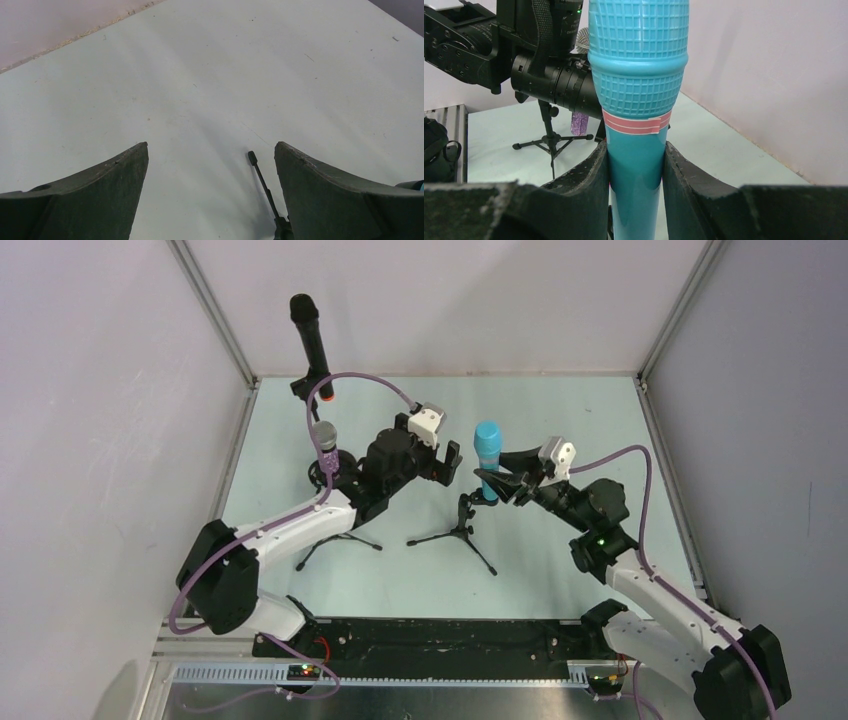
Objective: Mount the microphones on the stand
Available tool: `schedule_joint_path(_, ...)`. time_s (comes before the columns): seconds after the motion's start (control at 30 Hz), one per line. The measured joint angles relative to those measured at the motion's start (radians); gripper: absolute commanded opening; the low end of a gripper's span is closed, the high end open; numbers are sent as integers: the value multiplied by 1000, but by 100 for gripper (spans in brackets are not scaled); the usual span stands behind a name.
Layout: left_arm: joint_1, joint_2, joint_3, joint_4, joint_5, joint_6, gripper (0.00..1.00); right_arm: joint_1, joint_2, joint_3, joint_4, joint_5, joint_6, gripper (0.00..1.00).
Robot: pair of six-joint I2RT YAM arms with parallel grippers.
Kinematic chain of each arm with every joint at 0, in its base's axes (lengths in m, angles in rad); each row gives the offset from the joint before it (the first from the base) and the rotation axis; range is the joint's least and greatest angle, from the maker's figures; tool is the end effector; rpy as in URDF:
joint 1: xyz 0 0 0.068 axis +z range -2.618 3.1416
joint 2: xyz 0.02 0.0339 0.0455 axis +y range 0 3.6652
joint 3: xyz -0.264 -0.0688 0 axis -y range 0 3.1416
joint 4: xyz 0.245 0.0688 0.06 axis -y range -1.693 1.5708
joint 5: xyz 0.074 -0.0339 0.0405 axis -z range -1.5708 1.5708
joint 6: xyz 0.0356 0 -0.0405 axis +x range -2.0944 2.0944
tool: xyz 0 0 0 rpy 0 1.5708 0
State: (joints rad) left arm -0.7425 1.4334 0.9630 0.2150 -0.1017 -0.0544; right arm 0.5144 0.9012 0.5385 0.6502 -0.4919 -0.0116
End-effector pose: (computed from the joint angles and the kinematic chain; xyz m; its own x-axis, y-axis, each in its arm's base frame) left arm 0.2495 -0.2240 0.2898 -0.2185 0.1271 -0.9675 0.5893 0.8075 -0.0270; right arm 0.1724 0.1168 0.3195 0.2564 0.1332 -0.9573 -0.8251 0.5461 -0.1450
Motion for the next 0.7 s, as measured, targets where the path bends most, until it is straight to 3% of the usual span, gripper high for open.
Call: schedule_joint_path(0.7, 0, 1, 0, 0, 1, -1, 100, -4, 23, -78, 164, 44, 43, 0)
